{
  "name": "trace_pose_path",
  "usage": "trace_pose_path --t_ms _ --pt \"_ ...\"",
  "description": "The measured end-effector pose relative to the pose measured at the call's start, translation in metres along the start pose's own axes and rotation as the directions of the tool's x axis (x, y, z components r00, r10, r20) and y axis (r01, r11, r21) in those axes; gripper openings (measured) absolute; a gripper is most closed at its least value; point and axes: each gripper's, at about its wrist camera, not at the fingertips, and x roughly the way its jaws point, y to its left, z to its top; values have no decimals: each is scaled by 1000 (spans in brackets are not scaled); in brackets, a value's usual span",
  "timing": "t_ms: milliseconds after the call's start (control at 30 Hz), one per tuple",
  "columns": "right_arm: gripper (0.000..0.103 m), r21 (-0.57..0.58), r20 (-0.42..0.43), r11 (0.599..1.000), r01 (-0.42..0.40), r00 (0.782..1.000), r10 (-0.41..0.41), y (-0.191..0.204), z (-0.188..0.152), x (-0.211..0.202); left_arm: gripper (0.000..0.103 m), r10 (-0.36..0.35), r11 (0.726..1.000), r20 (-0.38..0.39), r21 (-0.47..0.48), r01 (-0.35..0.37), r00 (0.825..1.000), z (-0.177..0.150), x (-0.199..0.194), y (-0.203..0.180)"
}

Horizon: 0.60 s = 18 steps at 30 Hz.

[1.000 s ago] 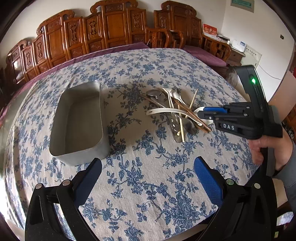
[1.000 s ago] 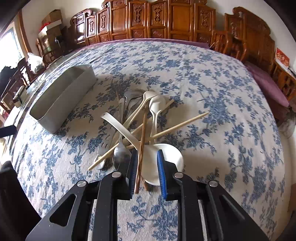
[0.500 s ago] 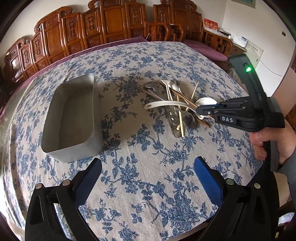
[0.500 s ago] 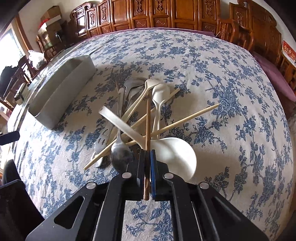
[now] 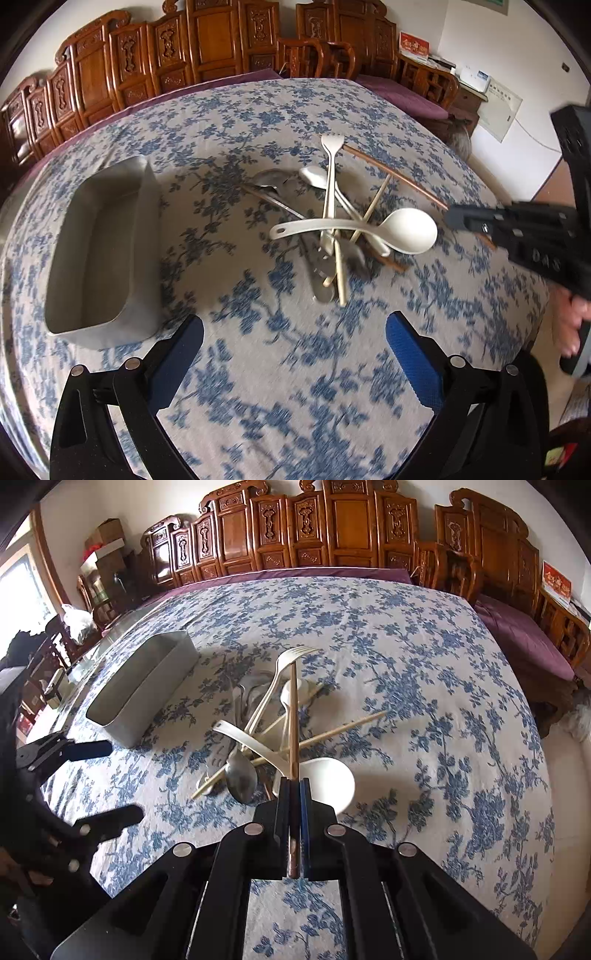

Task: Organize utensils
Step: 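Lift the chopstick with the right tool while the left tool approaches the utensil pile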

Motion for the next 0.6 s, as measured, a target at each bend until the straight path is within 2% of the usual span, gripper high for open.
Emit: trace_pose_path --t_ms 200,333,500,600 --pt "6 30 -39 997 75 996 -74 -19 -8 14 91 19 1000 -10 -4 -19 1000 10 14 -7" --pt "6 41 -25 991 127 992 -126 -26 -9 11 85 20 1000 -17 -22 -20 1000 16 22 -5" --pt "6 44 1 983 178 984 -178 -32 -7 7 71 18 999 -40 -44 -20 999 25 39 -3" --pt "6 46 17 982 184 983 -184 -33 -6 5 69 20 998 -47 -66 -23 999 30 46 1"
